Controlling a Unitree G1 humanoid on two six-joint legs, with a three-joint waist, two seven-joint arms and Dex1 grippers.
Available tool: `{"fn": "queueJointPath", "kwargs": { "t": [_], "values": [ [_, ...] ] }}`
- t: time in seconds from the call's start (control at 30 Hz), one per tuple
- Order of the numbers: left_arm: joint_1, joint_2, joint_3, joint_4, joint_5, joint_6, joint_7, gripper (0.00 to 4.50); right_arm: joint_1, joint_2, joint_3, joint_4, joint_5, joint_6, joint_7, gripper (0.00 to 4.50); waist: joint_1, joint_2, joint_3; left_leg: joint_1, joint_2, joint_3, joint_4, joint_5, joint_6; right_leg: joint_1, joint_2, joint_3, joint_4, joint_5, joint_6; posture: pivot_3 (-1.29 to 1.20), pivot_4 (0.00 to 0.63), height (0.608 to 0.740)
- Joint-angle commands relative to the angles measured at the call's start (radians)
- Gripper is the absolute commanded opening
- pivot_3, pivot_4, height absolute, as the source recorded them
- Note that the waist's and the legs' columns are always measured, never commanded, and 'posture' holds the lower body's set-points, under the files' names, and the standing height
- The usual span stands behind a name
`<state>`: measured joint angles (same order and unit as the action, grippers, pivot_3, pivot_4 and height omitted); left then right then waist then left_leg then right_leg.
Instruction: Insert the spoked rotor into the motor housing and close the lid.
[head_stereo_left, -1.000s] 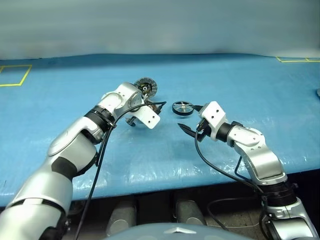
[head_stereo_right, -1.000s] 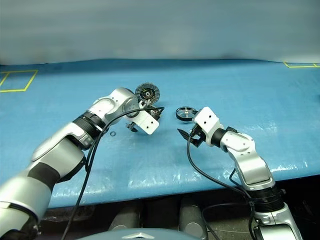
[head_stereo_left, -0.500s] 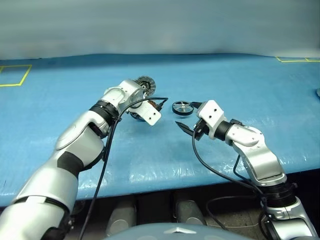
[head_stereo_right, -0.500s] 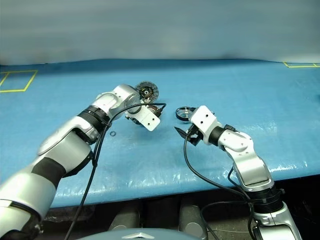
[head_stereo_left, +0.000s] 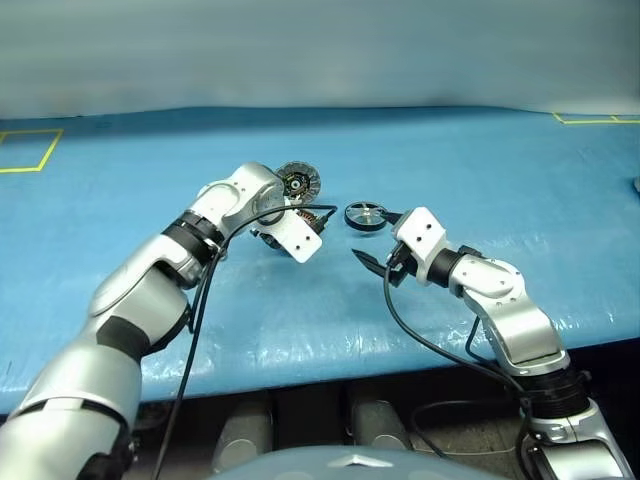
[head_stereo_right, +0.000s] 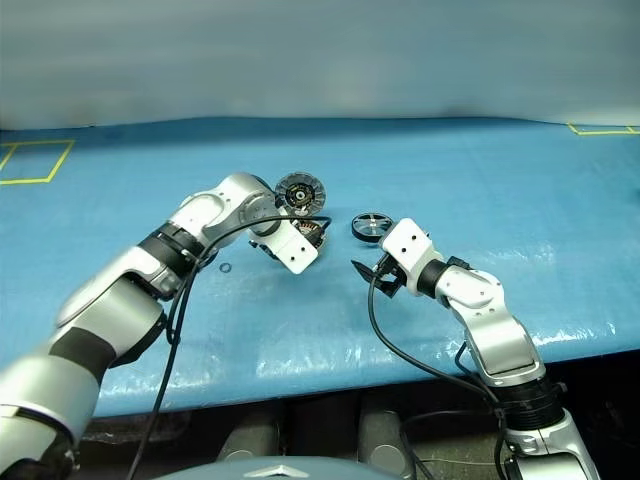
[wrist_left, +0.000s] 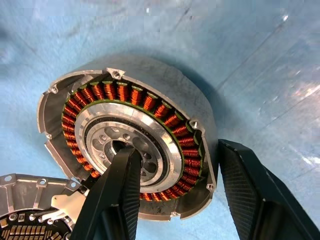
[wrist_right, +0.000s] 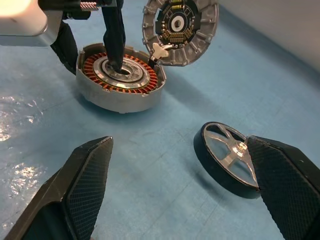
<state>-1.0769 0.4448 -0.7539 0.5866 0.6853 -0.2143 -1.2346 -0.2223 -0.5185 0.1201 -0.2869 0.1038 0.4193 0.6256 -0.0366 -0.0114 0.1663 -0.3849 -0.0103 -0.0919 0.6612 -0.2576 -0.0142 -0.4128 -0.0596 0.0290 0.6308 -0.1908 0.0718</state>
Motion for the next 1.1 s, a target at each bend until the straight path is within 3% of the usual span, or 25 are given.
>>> {"fn": "queueJointPath", "kwargs": {
  "t": [0.03, 0.47, 0.77, 1.1],
  "values": [
    [0.034, 0.036, 0.057, -0.173, 0.001, 0.077, -0.028, 2.04, -0.017, 0.008, -0.012, -0.017, 0.007, -0.022, -0.004, 4.50, -0.001, 0.000, 0.000, 0.000, 0.000, 0.000, 0.000, 0.000, 0.000, 0.000, 0.000, 0.000, 0.000, 0.000, 0.000, 0.00, 0.150, 0.740],
    [0.164, 0.057, 0.102, -0.582, -0.057, 0.404, -0.243, 2.04, -0.048, 0.031, 0.021, 0.035, -0.009, -0.059, 0.006, 4.50, 0.000, 0.000, 0.000, 0.000, 0.000, 0.000, 0.001, 0.000, 0.000, 0.000, 0.000, 0.000, 0.000, -0.001, 0.001, 0.00, 0.150, 0.740],
    [0.164, 0.139, 0.054, -0.604, -0.046, 0.286, -0.260, 2.04, -0.042, 0.015, 0.016, 0.047, -0.021, -0.072, 0.017, 4.50, -0.001, 0.000, 0.000, 0.002, 0.001, 0.001, 0.001, 0.000, 0.000, 0.000, 0.000, 0.001, 0.004, -0.003, 0.003, 0.00, 0.150, 0.740],
    [0.192, 0.134, 0.045, -0.590, -0.025, 0.260, -0.257, 2.04, -0.019, -0.001, 0.018, 0.031, -0.018, -0.063, 0.033, 4.50, -0.001, 0.000, 0.000, 0.002, 0.000, 0.002, 0.002, 0.000, 0.000, 0.000, 0.000, 0.002, 0.004, -0.003, 0.003, 0.00, 0.150, 0.740]
  ]
}}
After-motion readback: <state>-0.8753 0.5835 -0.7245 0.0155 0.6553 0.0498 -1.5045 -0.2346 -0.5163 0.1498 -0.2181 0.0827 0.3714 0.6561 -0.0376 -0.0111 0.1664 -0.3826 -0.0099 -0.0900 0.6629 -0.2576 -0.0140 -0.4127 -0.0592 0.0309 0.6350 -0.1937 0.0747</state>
